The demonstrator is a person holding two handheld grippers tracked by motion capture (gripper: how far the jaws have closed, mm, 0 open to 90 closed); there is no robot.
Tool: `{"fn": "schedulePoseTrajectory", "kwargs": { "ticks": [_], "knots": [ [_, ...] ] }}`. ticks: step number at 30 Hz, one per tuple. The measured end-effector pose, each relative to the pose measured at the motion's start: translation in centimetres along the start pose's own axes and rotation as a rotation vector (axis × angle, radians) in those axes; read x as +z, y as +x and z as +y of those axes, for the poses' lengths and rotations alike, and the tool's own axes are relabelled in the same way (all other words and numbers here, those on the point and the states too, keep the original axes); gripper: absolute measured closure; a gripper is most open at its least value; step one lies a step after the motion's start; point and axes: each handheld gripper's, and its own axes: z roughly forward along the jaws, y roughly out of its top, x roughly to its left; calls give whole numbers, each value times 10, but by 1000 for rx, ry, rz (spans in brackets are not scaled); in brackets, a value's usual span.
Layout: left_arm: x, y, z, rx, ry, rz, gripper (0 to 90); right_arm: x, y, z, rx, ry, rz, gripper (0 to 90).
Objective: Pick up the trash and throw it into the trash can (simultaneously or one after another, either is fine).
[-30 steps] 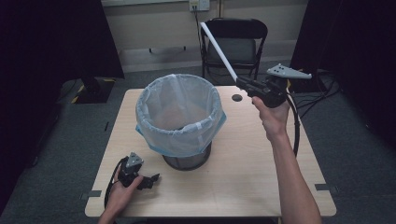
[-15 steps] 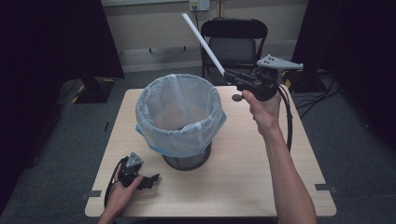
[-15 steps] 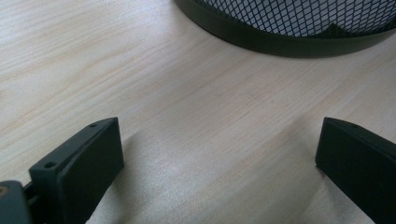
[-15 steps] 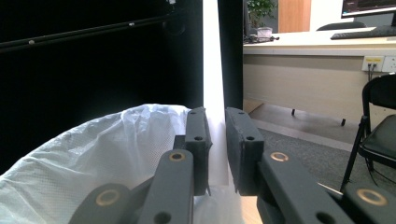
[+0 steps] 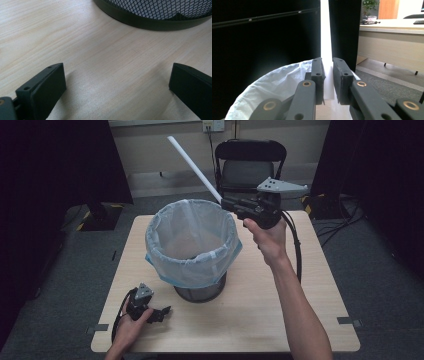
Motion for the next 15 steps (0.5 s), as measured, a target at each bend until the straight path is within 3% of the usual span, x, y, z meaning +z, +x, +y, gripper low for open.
{"fn": "schedulePoseTrajectory", "kwargs": {
  "ticks": [15],
  "knots": [
    [0, 0, 0, 0, -3, -2, 3, 19, 17, -8, -48, 69, 65, 799]
  ]
}}
